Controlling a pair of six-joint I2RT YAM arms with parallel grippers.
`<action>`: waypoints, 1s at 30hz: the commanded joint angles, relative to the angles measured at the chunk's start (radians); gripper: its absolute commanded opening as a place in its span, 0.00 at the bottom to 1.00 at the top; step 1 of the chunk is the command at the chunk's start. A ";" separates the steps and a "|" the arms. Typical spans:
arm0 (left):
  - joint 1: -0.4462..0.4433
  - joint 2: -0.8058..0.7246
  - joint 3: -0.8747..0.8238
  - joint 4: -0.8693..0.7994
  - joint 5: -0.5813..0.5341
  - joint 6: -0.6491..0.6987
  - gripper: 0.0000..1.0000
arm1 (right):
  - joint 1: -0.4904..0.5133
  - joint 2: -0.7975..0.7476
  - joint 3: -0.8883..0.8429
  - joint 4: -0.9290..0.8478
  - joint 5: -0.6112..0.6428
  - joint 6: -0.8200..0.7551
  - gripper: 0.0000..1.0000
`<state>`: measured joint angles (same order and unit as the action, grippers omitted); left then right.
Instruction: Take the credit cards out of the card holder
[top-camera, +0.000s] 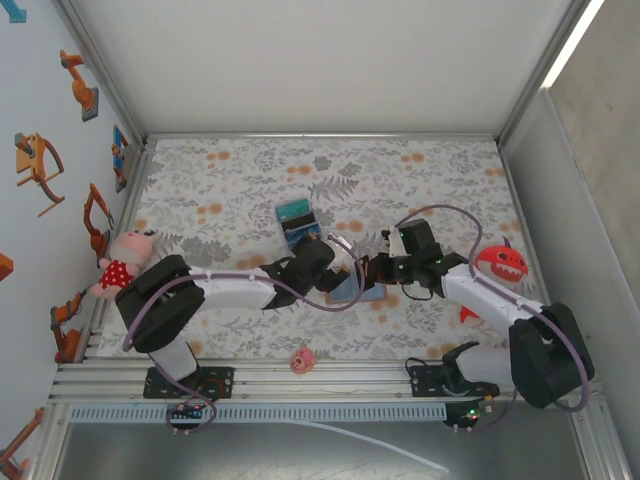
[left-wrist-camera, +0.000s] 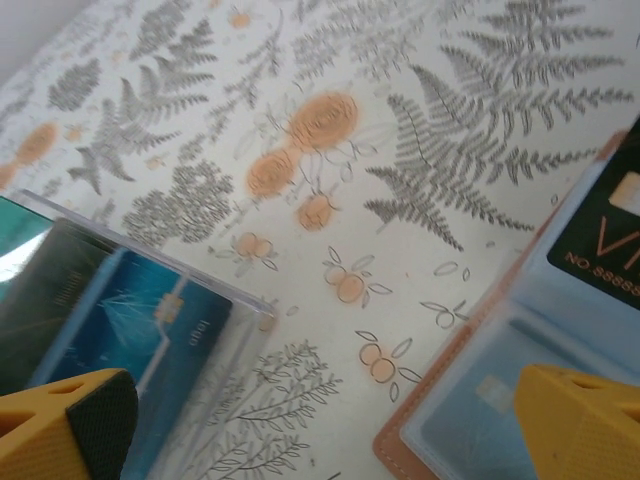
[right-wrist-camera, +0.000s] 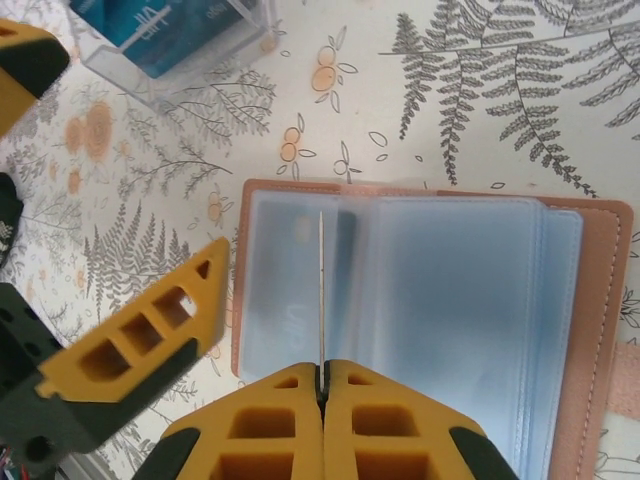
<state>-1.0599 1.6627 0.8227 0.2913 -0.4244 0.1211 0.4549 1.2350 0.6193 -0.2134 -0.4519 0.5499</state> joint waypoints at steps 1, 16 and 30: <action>0.003 -0.077 -0.010 -0.032 -0.027 0.000 0.97 | 0.000 -0.045 0.032 -0.045 0.003 -0.061 0.00; 0.252 -0.421 -0.072 -0.152 0.422 -0.240 0.97 | 0.095 -0.070 0.155 -0.149 -0.032 -0.252 0.00; 0.350 -0.568 -0.063 -0.329 0.879 -0.143 0.87 | 0.160 0.046 0.357 -0.229 -0.222 -0.531 0.00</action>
<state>-0.7128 1.1088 0.7441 0.0357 0.2981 -0.0673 0.6060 1.2774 0.9298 -0.3996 -0.5919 0.1234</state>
